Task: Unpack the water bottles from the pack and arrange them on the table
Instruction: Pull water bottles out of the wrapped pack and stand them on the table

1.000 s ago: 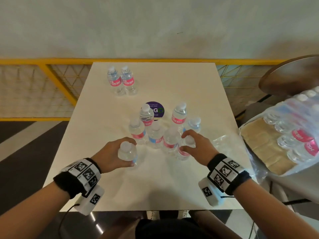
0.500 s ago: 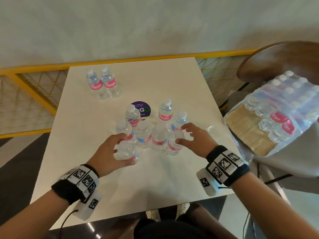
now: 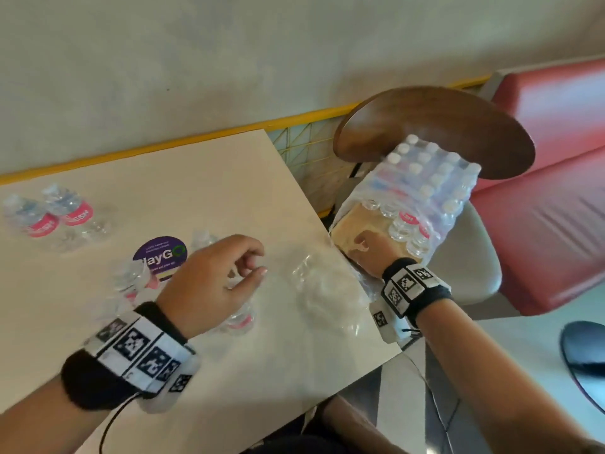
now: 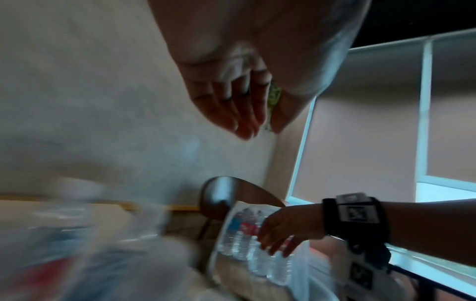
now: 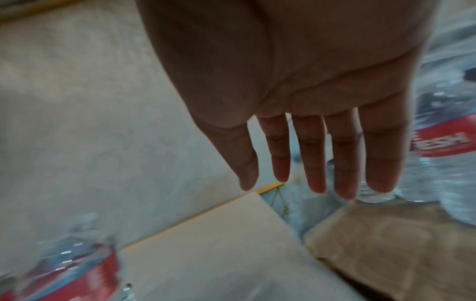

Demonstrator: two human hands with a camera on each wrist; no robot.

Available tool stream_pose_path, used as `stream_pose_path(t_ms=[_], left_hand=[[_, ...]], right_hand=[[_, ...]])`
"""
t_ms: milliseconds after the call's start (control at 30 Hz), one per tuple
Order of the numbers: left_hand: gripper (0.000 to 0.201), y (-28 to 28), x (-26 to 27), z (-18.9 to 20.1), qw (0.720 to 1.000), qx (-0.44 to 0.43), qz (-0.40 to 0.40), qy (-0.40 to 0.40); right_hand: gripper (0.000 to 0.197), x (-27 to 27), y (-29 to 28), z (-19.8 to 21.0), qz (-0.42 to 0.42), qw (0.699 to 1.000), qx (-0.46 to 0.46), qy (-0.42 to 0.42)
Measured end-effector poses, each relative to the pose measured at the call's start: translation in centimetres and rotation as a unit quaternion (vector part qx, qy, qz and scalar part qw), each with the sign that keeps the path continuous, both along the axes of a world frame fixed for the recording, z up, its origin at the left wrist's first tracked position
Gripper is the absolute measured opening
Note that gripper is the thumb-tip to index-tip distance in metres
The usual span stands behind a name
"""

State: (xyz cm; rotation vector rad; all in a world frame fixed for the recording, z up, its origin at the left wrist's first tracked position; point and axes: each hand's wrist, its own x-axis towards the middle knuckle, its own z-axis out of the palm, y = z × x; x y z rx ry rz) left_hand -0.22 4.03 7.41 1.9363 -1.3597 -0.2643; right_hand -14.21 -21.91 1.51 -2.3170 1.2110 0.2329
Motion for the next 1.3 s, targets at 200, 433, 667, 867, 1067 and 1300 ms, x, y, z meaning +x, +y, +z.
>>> stream_pose_path(t_ms=[200, 433, 667, 867, 1067, 1300], left_hand=[[0.017, -16.5, -2.7, -4.1, 0.984, 0.138, -0.109, 0.015], [0.041, -30.0, -5.2, -7.4, 0.965, 0.227, -0.127, -0.037], [0.059, -37.4, -6.8, -9.2, 0.96, 0.256, -0.112, 0.026], [0.08, -39.9, -7.7, -9.6, 0.965, 0.206, -0.059, 0.149], [0.067, -41.6, -6.5, -12.3, 0.96, 0.229, -0.033, 0.157], [0.045, -38.3, -5.9, -10.3, 0.948, 0.2, -0.077, 0.234]], right_hand=[[0.061, -1.8, -6.2, -0.3, -0.112, 0.992, -0.049, -0.009], [0.045, -2.7, -8.4, -2.0, -0.198, 0.979, -0.026, -0.028], [0.062, -3.3, -9.3, -2.8, -0.28, 0.953, -0.059, -0.104], [0.078, -4.3, -12.4, -3.7, -0.328, 0.932, -0.094, -0.119], [0.084, -4.4, -13.8, -4.3, -0.347, 0.918, -0.002, -0.191], [0.076, -4.5, -13.7, -4.7, -0.368, 0.915, -0.011, -0.165]])
